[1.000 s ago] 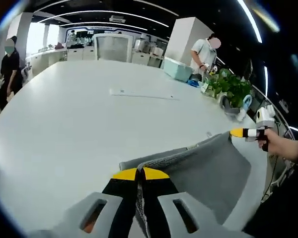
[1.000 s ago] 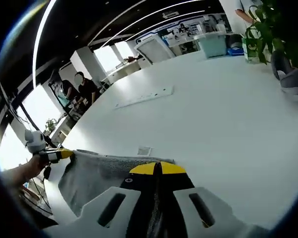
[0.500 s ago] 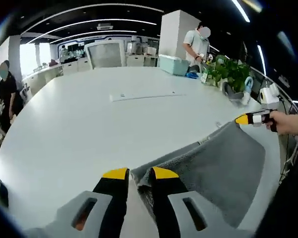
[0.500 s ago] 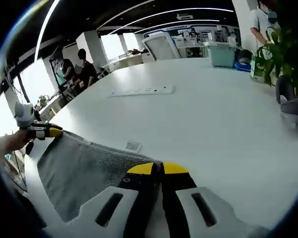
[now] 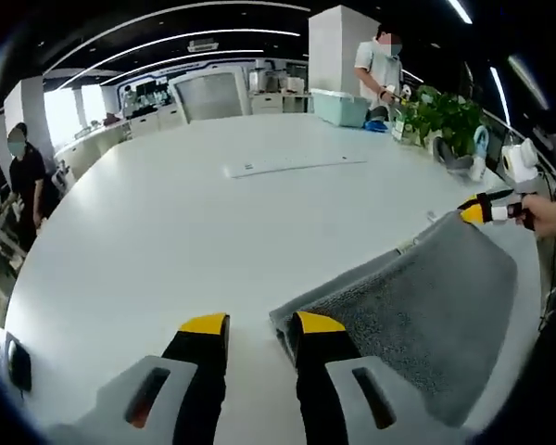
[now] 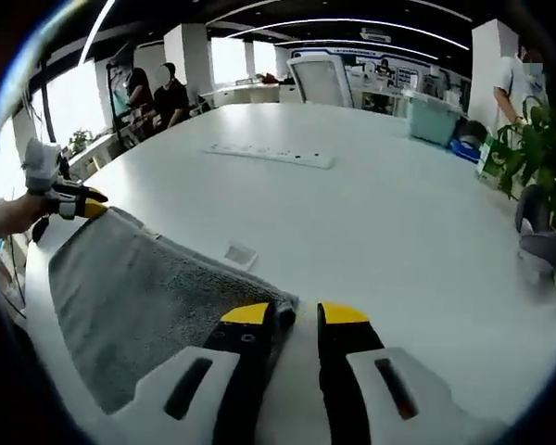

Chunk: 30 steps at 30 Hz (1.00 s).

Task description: Fold the towel on the table until its edges align and the towel forms a compact rectangular stack.

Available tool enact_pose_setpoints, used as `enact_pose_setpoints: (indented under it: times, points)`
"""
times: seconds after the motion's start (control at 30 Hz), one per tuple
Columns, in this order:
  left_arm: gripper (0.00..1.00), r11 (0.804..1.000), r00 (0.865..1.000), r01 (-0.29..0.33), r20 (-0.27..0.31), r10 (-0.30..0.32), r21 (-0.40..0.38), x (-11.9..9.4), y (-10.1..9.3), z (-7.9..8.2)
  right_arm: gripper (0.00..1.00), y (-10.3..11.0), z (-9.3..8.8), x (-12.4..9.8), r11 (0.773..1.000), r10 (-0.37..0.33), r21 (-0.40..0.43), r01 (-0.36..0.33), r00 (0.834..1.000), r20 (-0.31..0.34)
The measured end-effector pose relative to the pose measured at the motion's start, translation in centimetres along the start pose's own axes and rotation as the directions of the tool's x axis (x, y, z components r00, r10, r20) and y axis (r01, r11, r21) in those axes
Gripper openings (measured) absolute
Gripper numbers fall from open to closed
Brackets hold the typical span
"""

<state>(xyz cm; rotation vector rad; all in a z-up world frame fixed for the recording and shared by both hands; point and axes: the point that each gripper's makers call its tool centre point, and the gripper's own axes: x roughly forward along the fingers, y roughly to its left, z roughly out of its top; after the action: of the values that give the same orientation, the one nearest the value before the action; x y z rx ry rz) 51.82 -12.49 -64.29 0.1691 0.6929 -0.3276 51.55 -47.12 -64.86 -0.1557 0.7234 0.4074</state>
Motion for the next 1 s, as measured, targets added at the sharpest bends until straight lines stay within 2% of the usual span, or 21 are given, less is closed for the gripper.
enact_pose_setpoints:
  times: [0.07,0.13,0.23,0.37,0.43,0.53,0.63,0.7,0.77,0.83,0.87,0.93,1.0]
  points:
    - [0.28,1.000,1.000,0.003,0.000,-0.003,0.001,0.2,0.2,0.0,0.23,-0.3,0.0,0.0,1.000,-0.028,-0.012,0.028,1.000,-0.003]
    - [0.28,0.999,1.000,0.012,0.003,-0.012,-0.032,0.0,0.3,0.0,0.26,-0.7,0.1,-0.1,0.999,-0.046,-0.011,0.046,0.999,0.000]
    - [0.28,0.998,1.000,0.016,0.025,-0.014,-0.060,-0.8,0.3,0.1,0.24,-0.9,0.3,-0.4,0.999,-0.040,0.006,0.040,0.999,0.010]
    - [0.25,0.995,0.996,0.004,0.088,0.005,-0.102,-3.0,0.5,1.3,0.22,-1.3,1.3,-1.4,0.998,-0.060,-0.006,0.061,0.997,0.057]
    - [0.24,0.984,0.990,0.044,0.137,-0.020,-0.172,-4.1,-0.3,2.4,0.20,-1.5,1.8,-1.9,0.997,-0.069,-0.012,0.070,0.995,0.075]
    - [0.20,0.978,0.984,0.074,0.173,-0.039,-0.195,-5.4,-1.4,3.4,0.14,-1.8,2.7,-2.4,0.996,-0.081,-0.013,0.083,0.991,0.108]
    - [0.13,0.975,0.976,0.142,0.188,-0.109,-0.174,-6.2,-3.8,3.8,0.00,-1.3,3.8,-2.7,0.998,-0.055,-0.012,0.057,0.986,0.155]
    - [0.08,0.973,0.973,0.179,0.176,-0.153,-0.146,-6.4,-5.1,3.7,0.00,-0.8,4.4,-2.6,0.999,-0.040,0.008,0.040,0.982,0.187]
    - [0.01,0.970,0.972,0.211,0.127,-0.196,-0.120,-6.6,-6.6,2.8,0.00,0.1,4.8,-2.2,1.000,-0.002,0.000,0.002,0.978,0.207]
    - [0.01,0.964,0.967,0.238,0.122,-0.225,-0.114,-6.9,-8.1,2.9,0.00,0.7,4.7,-1.7,1.000,0.016,-0.001,-0.016,0.978,0.208]
    - [0.01,0.955,0.957,0.276,0.121,-0.263,-0.109,-7.2,-9.3,3.1,0.00,1.1,4.8,-1.5,1.000,0.027,-0.004,-0.027,0.977,0.212]
    - [0.01,0.946,0.946,0.314,0.114,-0.304,-0.084,-7.6,-11.0,3.3,0.00,2.2,5.0,-1.4,0.998,0.063,-0.010,-0.062,0.973,0.222]
    - [0.01,0.926,0.924,0.373,0.117,-0.365,-0.058,-7.9,-13.0,3.5,0.00,3.4,5.1,-1.3,0.994,0.109,-0.014,-0.109,0.970,0.216]
